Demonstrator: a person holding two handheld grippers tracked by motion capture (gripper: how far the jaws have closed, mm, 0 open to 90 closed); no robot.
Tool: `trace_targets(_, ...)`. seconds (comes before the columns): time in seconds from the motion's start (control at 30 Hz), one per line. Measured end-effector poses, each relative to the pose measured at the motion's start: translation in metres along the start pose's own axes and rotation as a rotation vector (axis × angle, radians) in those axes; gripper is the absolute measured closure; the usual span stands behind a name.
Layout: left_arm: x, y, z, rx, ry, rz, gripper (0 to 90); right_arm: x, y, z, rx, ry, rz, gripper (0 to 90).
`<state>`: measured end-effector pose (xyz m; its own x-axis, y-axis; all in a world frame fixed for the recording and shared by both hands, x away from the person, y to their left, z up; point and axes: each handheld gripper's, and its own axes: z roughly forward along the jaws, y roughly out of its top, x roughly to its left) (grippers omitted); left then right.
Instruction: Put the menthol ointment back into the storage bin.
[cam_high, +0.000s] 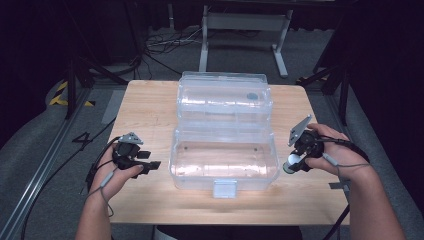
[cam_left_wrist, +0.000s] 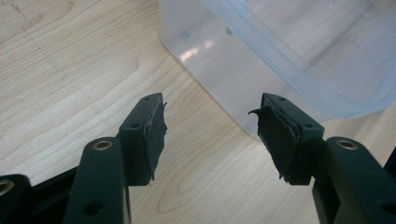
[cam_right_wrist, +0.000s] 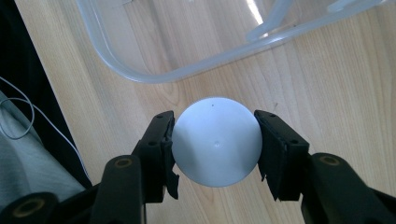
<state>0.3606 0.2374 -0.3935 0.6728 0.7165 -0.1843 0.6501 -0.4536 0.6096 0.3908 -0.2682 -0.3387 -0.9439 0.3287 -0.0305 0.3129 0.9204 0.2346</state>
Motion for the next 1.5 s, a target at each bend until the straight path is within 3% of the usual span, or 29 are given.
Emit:
trace_targets(0.6, -0.001, -0.002, -0.001, 0.002, 0.001, 0.0, 42.1, 0.003, 0.021, -0.022, -0.019, -0.003, -0.07, 50.5)
trace_targets(1.5, 0.0, -0.007, -0.005, 0.0, 0.003, -0.013, 41.3, 0.011, 0.058, -0.017, -0.04, 0.037, -0.169, 50.5)
